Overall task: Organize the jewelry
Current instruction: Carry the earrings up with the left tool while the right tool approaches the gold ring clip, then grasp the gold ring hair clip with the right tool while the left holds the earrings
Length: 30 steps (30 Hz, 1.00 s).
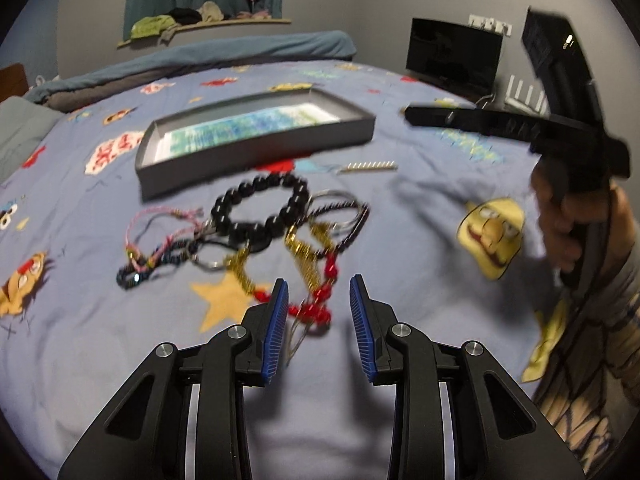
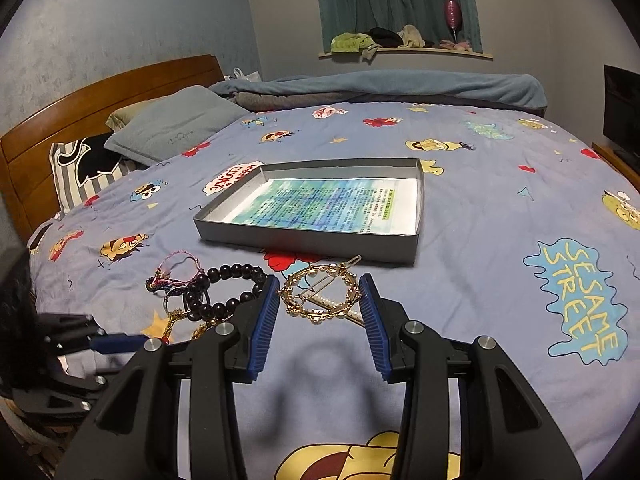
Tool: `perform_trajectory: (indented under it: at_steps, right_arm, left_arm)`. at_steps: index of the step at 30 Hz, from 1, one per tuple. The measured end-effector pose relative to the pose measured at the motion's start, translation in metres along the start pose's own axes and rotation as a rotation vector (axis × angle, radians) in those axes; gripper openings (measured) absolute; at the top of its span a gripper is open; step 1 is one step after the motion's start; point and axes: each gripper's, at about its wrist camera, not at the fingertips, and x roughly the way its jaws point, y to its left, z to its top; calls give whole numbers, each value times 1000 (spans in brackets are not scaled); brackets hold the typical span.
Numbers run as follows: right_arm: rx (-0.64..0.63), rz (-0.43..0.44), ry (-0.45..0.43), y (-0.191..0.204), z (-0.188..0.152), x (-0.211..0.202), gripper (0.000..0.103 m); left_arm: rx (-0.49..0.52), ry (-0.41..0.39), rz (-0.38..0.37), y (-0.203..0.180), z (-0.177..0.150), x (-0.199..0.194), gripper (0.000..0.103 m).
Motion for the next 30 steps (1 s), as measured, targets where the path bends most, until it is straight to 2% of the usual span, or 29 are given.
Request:
perform_trajectory:
  at_steps: [4,5,6,7,13,22,26,30]
  right_arm:
    - [-3,4,-1,1,0,-1,41]
    - [-5,5,-2,2,0,-1,41]
    - [-7,5,-3,2,0,-1,41]
    - [-8,4,-4,3,1,-1,41]
    - [-11,8,-21,4,9,-4,41]
    - [-37,21,-58,11,36,-7,41]
    - [-51,26,-70,13,53,-2,41]
    - [-65,24,-78,11,74,8,41]
  left_arm:
    - [-10,31,22,5,-6,11,31]
    - [-11,40,19,5,-8,14,24]
    - [-14,48,10,6,-9,15,13]
    - [-17,46,9,6,-9,14,13]
    - [-46,-63,-5,13,10,-20,11]
    - [-51,-263,-39,24,81,-94,11]
    - [-66,-309,-38,38,113,-106,11]
    - [-106,-325,-43,58,143,-101,11]
